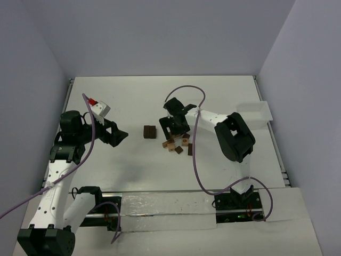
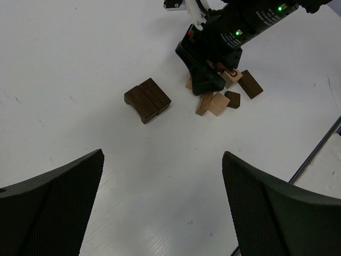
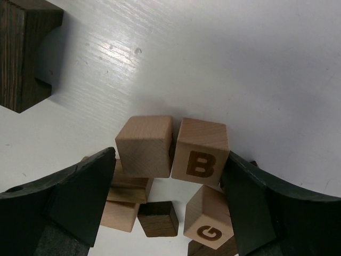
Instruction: Build the wood block tower
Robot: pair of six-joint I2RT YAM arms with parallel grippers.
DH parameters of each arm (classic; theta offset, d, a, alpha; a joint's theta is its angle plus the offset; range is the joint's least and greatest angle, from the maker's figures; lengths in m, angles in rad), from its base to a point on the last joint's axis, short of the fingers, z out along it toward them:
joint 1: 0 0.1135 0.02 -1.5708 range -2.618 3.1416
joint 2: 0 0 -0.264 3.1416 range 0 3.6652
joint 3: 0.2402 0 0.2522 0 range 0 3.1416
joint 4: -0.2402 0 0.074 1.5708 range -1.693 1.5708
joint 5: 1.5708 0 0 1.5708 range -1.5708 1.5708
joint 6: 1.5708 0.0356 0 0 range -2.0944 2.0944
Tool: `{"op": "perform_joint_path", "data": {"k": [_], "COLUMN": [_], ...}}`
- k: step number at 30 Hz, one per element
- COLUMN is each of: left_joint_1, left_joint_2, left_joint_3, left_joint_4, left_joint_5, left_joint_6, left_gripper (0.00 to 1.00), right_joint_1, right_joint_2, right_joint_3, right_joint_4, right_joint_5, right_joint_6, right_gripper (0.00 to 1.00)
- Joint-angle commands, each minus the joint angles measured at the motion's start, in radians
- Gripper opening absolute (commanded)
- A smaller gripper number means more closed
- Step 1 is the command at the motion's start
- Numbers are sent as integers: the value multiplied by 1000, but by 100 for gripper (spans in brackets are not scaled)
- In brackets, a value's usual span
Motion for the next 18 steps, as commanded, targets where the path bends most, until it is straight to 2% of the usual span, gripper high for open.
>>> {"op": "perform_joint_path", "data": {"k": [1, 13, 18], "left_joint_1": [5, 5, 5], "left_joint_2": [-17, -19, -22], "left_joint_3": [0, -6, -9], "left_joint_4": [37, 43, 45], "left_joint_5": [-1, -1, -8], "left_joint_6": [-9, -10, -12], "left_gripper": [97, 97, 97], "right_joint_1": [12, 13, 14], "right_joint_2": [2, 5, 9], "right_joint_3": [47, 88, 108], "right_joint_4": [-10, -46, -89], "right_joint_5": [28, 77, 77], "right_joint_6": [5, 35, 84], "right_gripper": [84, 79, 70]}}
